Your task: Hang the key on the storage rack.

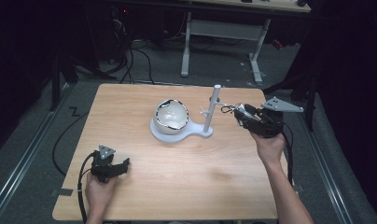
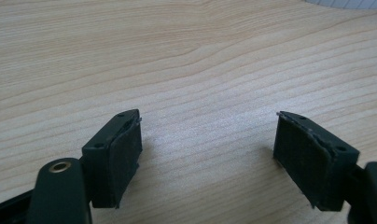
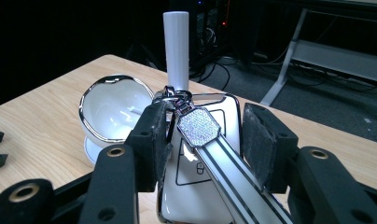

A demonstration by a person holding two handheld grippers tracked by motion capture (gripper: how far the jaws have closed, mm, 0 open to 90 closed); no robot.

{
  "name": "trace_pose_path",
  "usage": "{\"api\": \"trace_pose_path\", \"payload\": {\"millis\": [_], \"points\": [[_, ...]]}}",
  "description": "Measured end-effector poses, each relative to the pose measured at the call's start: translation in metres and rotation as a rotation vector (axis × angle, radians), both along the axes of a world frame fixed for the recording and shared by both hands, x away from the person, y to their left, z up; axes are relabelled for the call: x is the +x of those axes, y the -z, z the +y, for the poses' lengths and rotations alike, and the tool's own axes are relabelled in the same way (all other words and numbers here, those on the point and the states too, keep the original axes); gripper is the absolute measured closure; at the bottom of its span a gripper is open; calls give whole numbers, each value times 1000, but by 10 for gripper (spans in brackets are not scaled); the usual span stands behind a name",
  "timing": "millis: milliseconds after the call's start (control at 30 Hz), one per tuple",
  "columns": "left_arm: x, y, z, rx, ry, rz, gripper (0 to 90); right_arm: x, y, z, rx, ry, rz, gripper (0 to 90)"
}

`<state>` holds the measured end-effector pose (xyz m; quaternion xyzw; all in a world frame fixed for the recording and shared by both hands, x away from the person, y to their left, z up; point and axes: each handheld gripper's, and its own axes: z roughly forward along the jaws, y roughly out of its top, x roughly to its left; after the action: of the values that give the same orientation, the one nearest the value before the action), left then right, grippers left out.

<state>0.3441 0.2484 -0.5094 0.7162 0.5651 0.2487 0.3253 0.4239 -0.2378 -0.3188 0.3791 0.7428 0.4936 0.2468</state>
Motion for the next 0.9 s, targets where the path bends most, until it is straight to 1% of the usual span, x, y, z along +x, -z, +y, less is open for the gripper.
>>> {"api": "trace_pose_path", "payload": {"millis": [167, 367, 900], "points": [[0, 0, 0, 0, 0, 0, 239, 7, -3, 3, 1, 4, 1, 516], [0, 0, 0, -1, 0, 0, 238, 14, 0, 3, 12, 18, 16, 516], [0, 0, 0, -1, 0, 0, 238, 22, 5, 4, 0, 41, 33, 517]]}}
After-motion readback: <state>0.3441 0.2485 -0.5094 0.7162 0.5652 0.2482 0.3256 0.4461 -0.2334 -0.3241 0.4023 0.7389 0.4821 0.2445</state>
